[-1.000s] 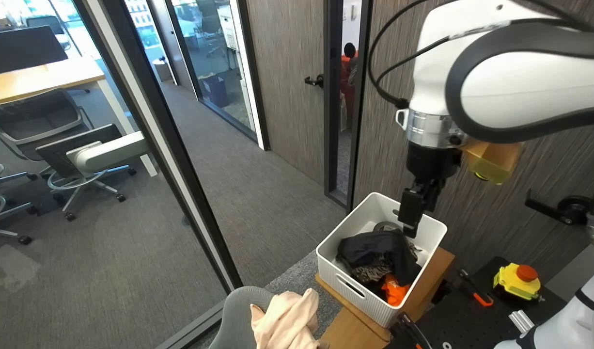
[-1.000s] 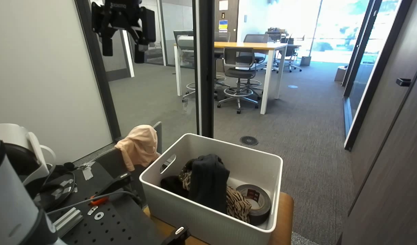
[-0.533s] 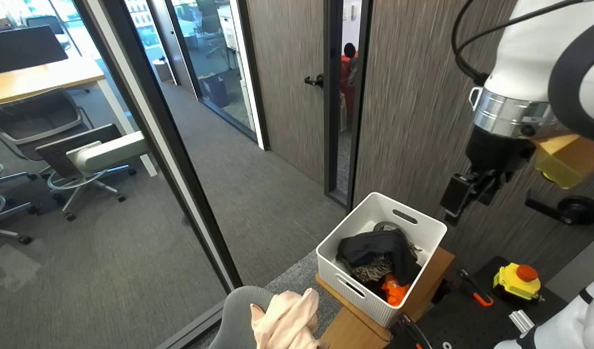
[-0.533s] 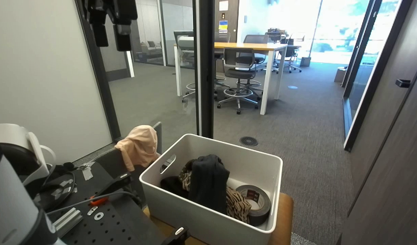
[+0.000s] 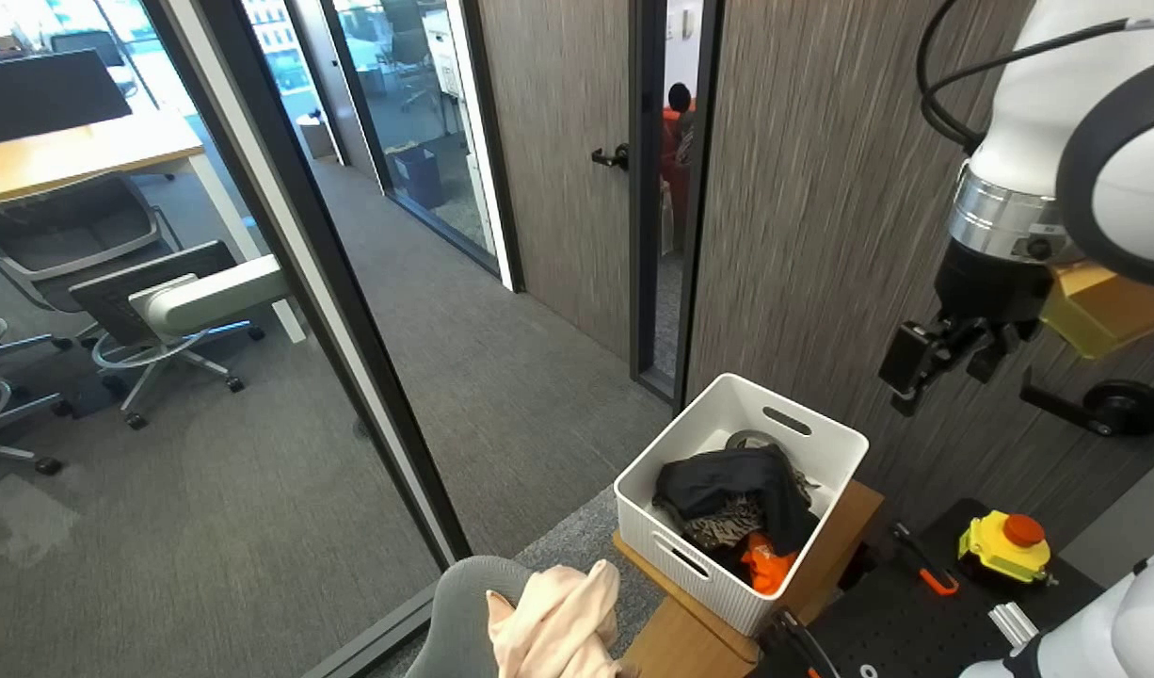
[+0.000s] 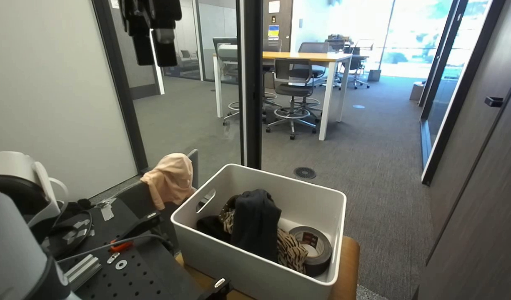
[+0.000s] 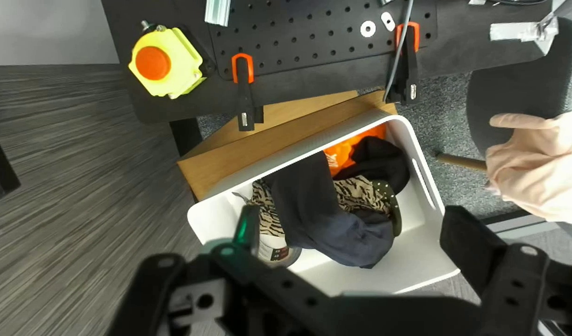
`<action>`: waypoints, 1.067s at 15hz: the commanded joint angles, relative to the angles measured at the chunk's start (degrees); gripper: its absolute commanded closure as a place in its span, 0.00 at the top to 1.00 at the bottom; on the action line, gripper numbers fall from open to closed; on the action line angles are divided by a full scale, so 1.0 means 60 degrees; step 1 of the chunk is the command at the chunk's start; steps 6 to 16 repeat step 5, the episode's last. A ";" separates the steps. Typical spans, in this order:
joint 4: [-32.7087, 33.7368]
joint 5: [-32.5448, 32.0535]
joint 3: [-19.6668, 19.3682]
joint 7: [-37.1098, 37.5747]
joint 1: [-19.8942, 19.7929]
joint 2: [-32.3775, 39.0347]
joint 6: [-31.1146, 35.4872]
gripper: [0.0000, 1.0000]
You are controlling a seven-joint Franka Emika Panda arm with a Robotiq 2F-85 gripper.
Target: Put the peach shirt on the backrest of the grey chair
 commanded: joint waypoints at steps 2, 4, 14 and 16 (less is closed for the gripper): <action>-0.0010 -0.0063 -0.0069 0.0069 0.0081 0.0032 -0.0020 1.00; -0.0034 -0.0063 -0.0069 0.0068 0.0087 0.0032 -0.0020 1.00; -0.0037 -0.0063 -0.0069 0.0068 0.0087 0.0032 -0.0020 1.00; -0.0037 -0.0063 -0.0069 0.0068 0.0087 0.0032 -0.0020 1.00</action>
